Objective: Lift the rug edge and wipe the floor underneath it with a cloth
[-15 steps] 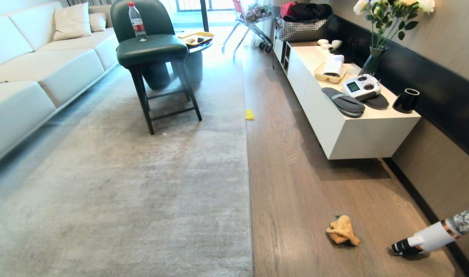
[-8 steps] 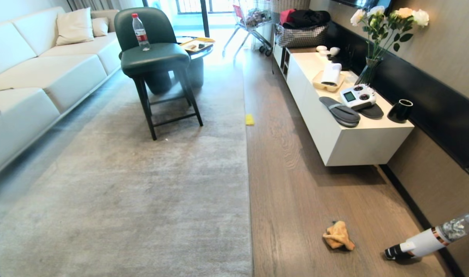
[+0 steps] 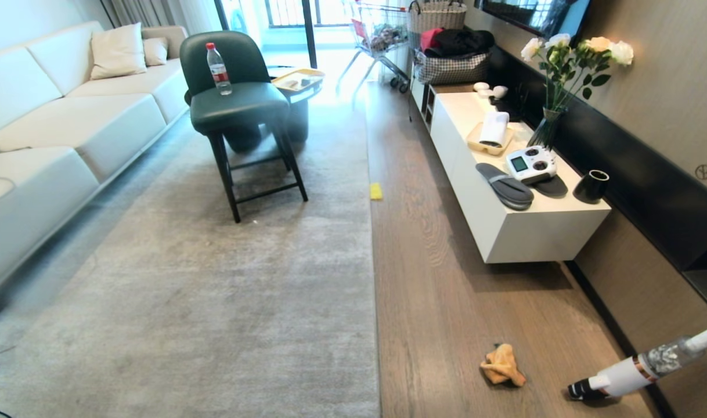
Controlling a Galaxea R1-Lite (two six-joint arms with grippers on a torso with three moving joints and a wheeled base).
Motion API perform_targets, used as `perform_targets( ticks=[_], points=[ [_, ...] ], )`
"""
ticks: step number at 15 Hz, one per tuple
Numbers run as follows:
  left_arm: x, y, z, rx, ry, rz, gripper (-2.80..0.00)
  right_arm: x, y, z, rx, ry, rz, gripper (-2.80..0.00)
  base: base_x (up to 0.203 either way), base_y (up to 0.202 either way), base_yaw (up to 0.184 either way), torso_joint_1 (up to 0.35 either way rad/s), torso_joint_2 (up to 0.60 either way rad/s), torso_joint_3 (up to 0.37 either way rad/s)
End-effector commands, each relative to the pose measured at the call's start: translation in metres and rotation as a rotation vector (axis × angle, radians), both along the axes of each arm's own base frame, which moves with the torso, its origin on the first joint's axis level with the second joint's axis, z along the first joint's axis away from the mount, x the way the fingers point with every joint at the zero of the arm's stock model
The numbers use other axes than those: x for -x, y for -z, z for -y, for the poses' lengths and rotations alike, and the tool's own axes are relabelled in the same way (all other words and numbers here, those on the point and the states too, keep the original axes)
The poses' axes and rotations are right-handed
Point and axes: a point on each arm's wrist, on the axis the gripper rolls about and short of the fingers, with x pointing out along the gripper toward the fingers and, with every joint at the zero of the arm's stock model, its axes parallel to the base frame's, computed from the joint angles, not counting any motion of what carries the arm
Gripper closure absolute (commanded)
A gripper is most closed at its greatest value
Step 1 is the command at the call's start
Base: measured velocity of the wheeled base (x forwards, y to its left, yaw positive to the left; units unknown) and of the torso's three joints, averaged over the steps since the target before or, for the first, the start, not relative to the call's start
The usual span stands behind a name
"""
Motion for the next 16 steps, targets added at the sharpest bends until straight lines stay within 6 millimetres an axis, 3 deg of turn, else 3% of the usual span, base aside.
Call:
perform_targets(
  ticks=[1,16],
  points=[
    [-0.0001,-0.0001,0.0,0.0,-0.001,0.0,0.0,-0.0001,-0.0001,0.0,0.002,0.0,-0.001,0.0,0.0,0.0,0.0,0.114,-0.47,-0.357],
    [-0.0001,-0.0001,0.0,0.0,-0.001,0.0,0.0,-0.0001,-0.0001,0.0,0.005,0.0,-0.001,0.0,0.0,0.0,0.0,0.189,-0.54,-0.355]
  ],
)
